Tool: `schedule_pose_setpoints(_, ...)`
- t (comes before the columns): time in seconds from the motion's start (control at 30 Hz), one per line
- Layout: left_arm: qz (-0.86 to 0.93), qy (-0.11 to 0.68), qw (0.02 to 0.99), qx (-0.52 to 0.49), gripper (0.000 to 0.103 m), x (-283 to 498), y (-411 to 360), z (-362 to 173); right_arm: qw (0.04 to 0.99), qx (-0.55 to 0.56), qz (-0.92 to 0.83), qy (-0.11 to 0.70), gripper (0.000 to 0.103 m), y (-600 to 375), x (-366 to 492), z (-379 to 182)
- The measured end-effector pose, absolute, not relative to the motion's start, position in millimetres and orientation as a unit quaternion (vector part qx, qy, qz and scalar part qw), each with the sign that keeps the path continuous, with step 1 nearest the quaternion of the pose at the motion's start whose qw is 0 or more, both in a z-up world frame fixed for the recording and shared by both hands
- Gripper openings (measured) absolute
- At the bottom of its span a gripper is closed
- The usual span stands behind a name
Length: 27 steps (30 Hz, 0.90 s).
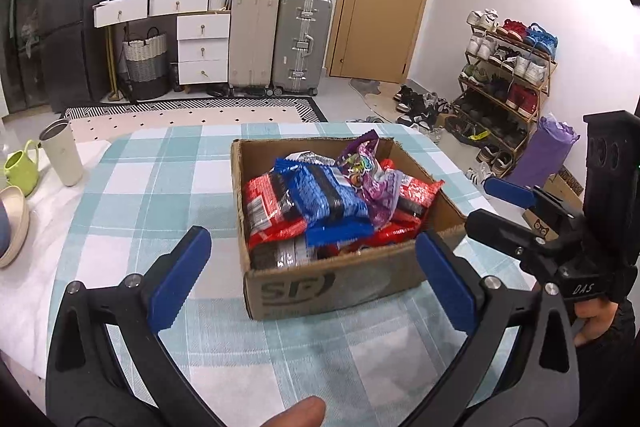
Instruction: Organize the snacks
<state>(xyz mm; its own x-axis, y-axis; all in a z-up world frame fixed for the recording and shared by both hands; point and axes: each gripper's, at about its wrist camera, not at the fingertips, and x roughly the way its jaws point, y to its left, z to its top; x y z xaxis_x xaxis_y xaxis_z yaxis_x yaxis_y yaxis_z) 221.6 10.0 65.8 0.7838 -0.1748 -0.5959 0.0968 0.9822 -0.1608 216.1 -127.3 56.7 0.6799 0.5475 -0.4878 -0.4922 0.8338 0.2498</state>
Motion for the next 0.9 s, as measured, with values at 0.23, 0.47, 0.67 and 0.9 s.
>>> schedule_pose_setpoints(0.23,-0.062,0.302,0.950,-0.056,0.102,187,9,63,0.921,0.054,0.287,0.256,0.102,-130,189,56)
schedule_pose_setpoints(0.47,-0.055,0.288,0.955,-0.048,0.102,166,4,54,0.929,0.049,0.286,0.229,0.102,-135,165,48)
schedule_pose_setpoints(0.67,-0.051,0.282,0.957,-0.051,0.102,154,4,39,0.937,0.044,0.287,0.197,0.102,-139,146,38)
schedule_pose_setpoints(0.9,-0.050,0.273,0.959,-0.051,0.102,147,4,22,0.938,0.036,0.287,0.189,0.102,-138,133,28)
